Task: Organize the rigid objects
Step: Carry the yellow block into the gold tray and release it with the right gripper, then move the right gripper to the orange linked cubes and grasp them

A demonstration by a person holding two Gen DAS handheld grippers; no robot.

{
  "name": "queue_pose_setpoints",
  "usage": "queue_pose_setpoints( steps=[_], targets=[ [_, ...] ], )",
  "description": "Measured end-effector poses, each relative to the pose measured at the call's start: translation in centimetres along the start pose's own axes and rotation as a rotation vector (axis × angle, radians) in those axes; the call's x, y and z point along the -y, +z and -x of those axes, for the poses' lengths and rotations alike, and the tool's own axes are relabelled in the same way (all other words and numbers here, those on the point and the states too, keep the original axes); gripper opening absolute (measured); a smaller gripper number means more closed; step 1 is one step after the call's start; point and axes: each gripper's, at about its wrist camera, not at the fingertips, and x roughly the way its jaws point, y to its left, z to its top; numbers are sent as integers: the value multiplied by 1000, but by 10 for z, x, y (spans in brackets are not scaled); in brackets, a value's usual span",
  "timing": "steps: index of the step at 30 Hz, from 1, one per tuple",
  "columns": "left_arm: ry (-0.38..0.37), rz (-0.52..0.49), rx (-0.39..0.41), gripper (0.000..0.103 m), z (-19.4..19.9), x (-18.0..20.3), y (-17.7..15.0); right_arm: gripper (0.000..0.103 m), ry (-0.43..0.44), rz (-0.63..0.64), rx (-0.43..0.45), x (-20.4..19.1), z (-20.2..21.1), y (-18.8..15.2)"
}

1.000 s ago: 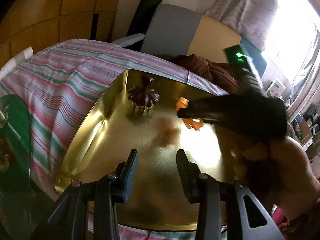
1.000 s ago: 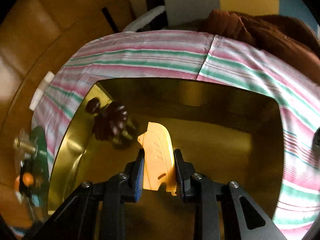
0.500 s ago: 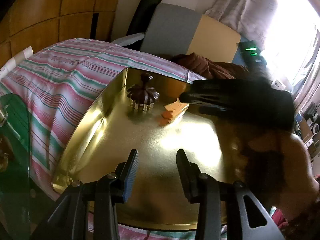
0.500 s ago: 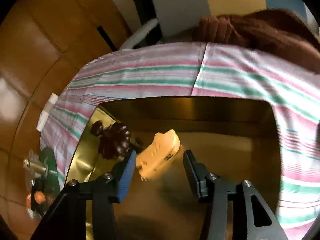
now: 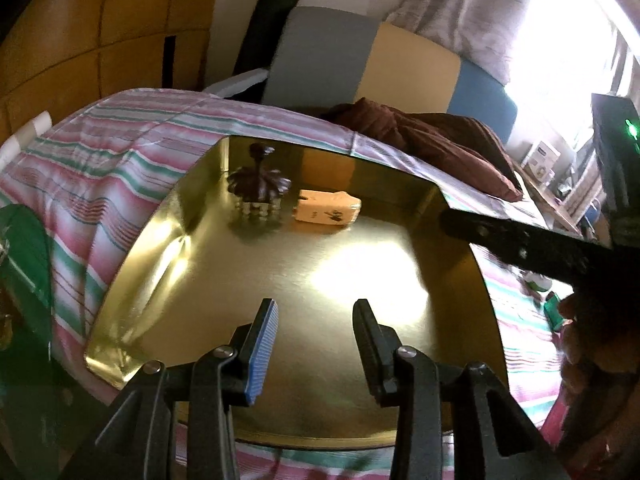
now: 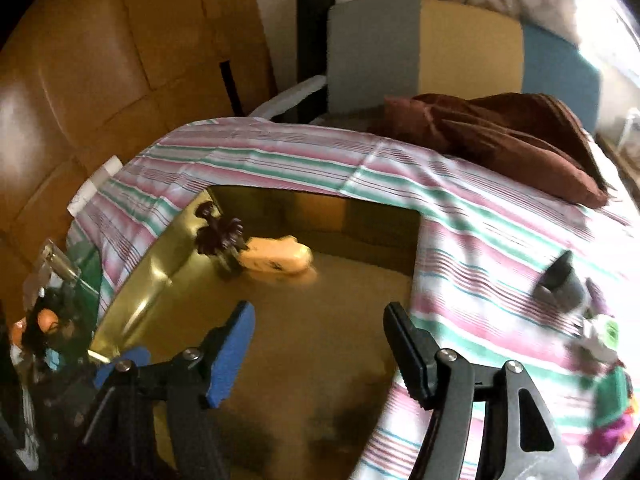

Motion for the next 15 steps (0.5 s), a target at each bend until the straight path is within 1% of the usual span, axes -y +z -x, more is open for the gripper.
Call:
queue_pose_setpoints(
  steps=[3, 6, 10, 15],
  targets=[
    [-56, -22, -3, 39, 1, 9, -2, 71, -24, -32, 1, 19, 13, -12],
    [-114, -48, -4, 39, 3, 20, -7, 71, -58, -45, -5, 40, 24, -30],
    [-128, -103, 14, 39, 8, 38, -11, 73, -117, -65, -30, 67, 34, -51],
    [-140, -155, 24, 39, 12, 52, -15, 73, -198, -152, -79, 117, 42, -80]
  ],
)
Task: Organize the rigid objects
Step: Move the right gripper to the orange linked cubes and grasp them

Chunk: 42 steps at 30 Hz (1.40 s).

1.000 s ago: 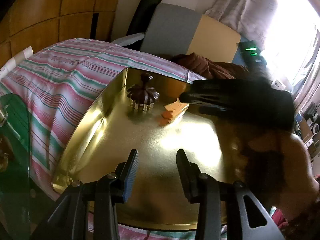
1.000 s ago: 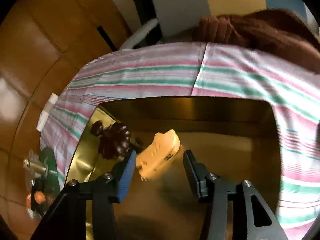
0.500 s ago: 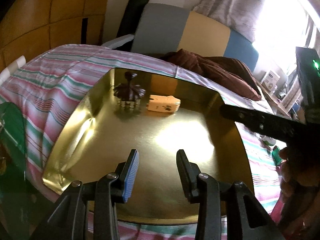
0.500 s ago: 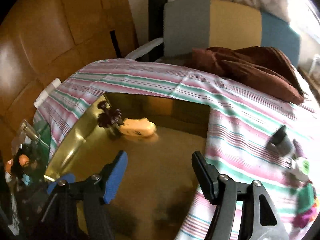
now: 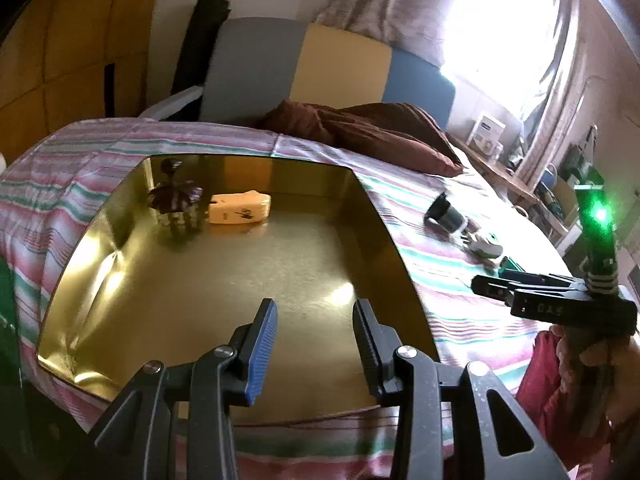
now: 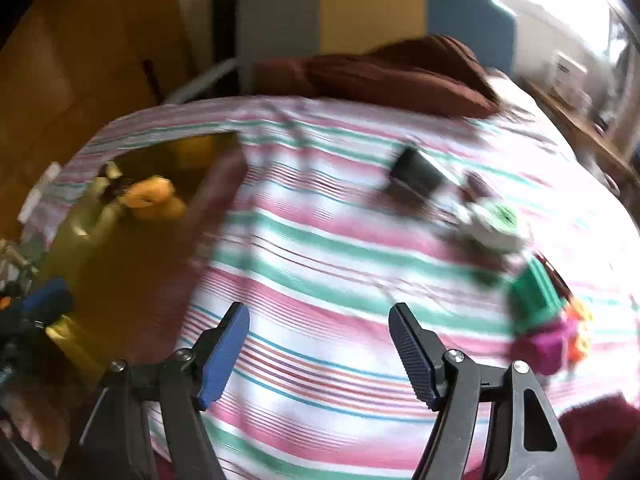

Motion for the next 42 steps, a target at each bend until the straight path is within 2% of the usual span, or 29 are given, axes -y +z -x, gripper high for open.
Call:
queue_pose_setpoints(
  steps=[7, 9, 11, 15, 19, 21, 23, 27, 28, 30, 33, 36, 39, 42],
  targets=[
    [-18, -61, 24, 39, 7, 17, -4, 75, -110, -131, 0, 82, 16, -17],
    [-15, -73, 23, 39, 8, 23, -5, 85, -152, -185, -3, 111, 20, -17],
    [-18, -86, 17, 39, 8, 28, -7, 87, -191, -250, -2, 139, 21, -17],
    [-15, -116, 15, 39, 9, 39, -10, 87, -204, -362, -33, 176, 9, -16],
    [-16, -138, 31, 39, 15, 47, -10, 87, -144, -439, -66, 189, -6, -16],
    [-17, -144, 36, 39, 18, 51, -11, 88, -78, -453, -73, 182, -12, -15],
    [-16, -153, 37, 39, 18, 54, -11, 88, -24, -431, -68, 169, -13, -14],
    [-13, -167, 30, 39, 17, 61, -12, 87, 142, -348, -46, 141, -5, -8],
    [-15, -170, 30, 39, 17, 62, -13, 87, 155, -336, -23, 140, 3, -6],
    [-14, -179, 35, 39, 18, 65, -13, 87, 119, -340, 20, 149, 15, -3],
    [-17, -192, 36, 39, 18, 70, -14, 87, -6, -356, 58, 177, 29, 0],
    [-20, -207, 33, 39, 17, 75, -16, 87, -129, -397, 56, 209, 35, 2],
    [-22, -220, 30, 39, 15, 80, -17, 87, -240, -485, 4, 245, 35, -1],
    [-28, -238, 23, 39, 14, 88, -18, 85, -246, -581, -60, 269, 24, -8]
  ],
)
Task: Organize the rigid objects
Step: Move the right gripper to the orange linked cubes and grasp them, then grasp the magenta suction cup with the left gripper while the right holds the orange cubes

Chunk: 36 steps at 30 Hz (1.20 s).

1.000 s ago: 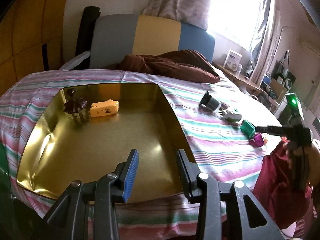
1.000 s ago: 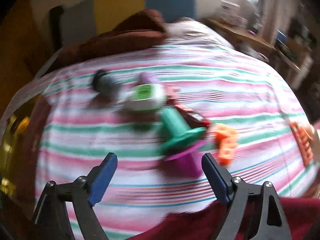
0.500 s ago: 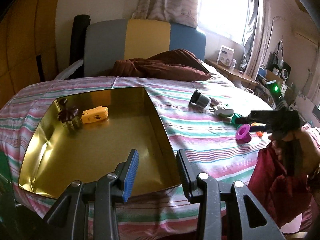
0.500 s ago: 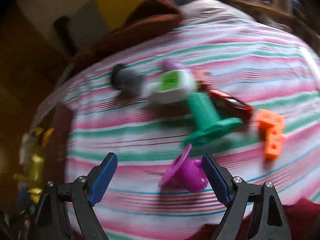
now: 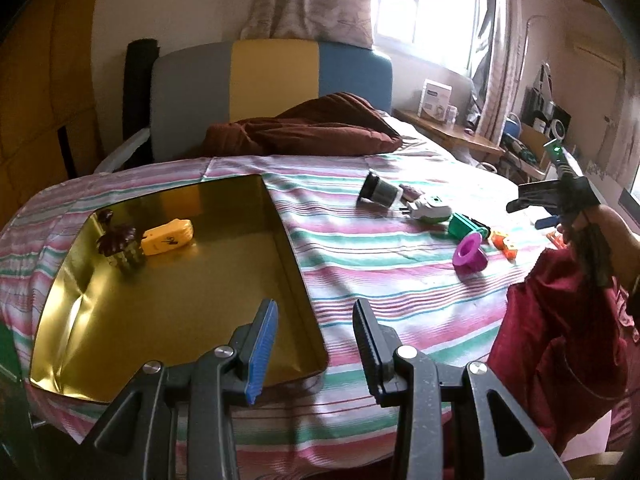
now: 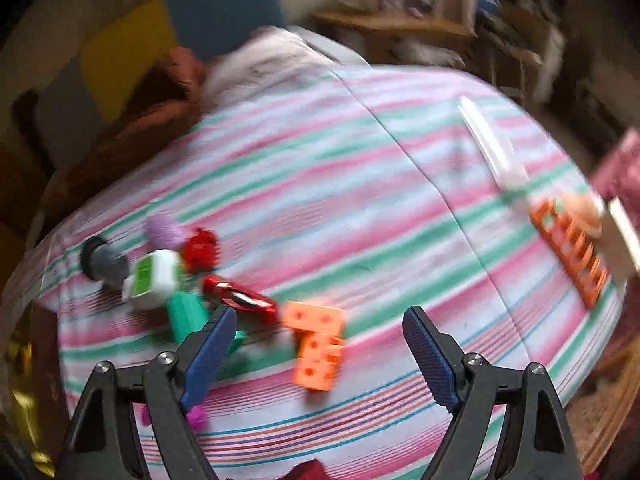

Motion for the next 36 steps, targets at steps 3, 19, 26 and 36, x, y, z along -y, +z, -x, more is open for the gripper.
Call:
queue_pose_setpoints(
  steps=[3, 19, 26, 36],
  targets=[
    [-2, -22, 1, 39, 1, 6, 0, 81, 6, -17, -73, 8, -16, -2],
    [-34, -71, -16, 39, -6, 33, 13, 28, 88, 50, -195, -2, -42, -14],
    [-90, -118, -37, 39, -25, 70, 34, 28, 288, 49, -104, -10, -19, -22],
    [-199, -262, -128, 39, -104, 173, 67, 28, 335, 84, -41, -16, -14, -13]
  ],
)
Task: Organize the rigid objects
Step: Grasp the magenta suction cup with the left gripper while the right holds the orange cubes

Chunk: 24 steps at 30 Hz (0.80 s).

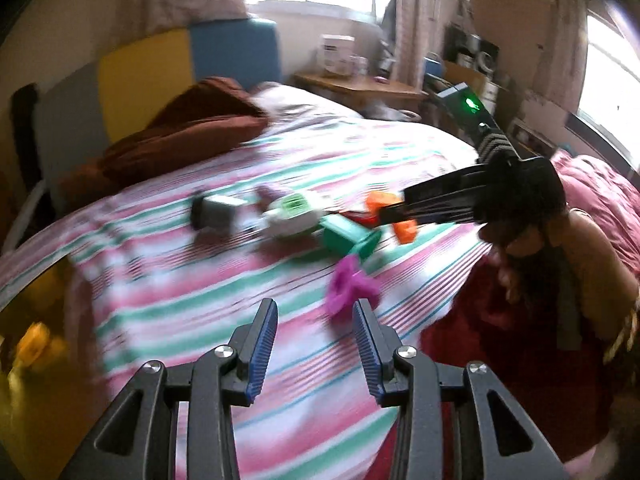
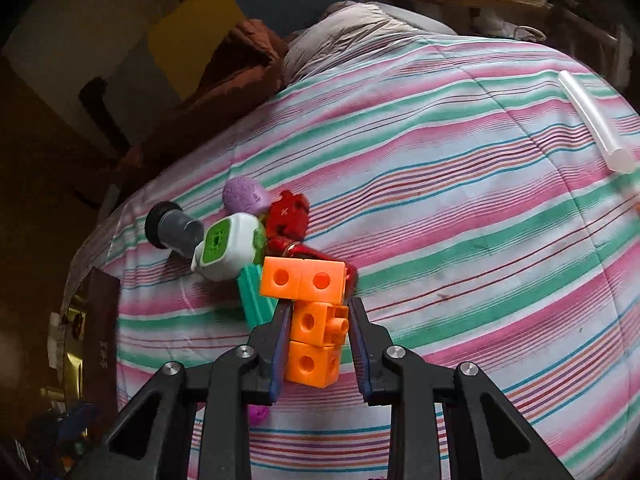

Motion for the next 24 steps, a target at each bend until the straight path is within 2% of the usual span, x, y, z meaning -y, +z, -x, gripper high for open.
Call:
queue_pose_setpoints(
  steps=[5, 9, 12, 15, 19, 22, 24],
  targets=[
    [-55, -26, -77, 39, -54, 24, 27, 28, 11, -26, 20, 2, -10, 5],
    [13, 24, -151, 39, -81, 1, 29, 28, 24, -42, 28, 7, -7, 6],
    [8, 132, -132, 42, -77, -32, 25, 28, 38, -44, 34, 8, -6, 6],
    [66, 225, -131, 42, -71, -67, 18, 28, 48, -46, 37, 7, -5, 6],
    [89, 322, -126, 42, -63, -100, 2, 28, 48, -42, 39, 6, -4, 5],
    [66, 346, -65, 42, -47, -104, -9, 28, 44, -43, 39, 5, -5, 4],
    [30, 303, -9, 42, -36, -94, -15, 28, 43, -42, 40, 3, -6, 4]
  ],
)
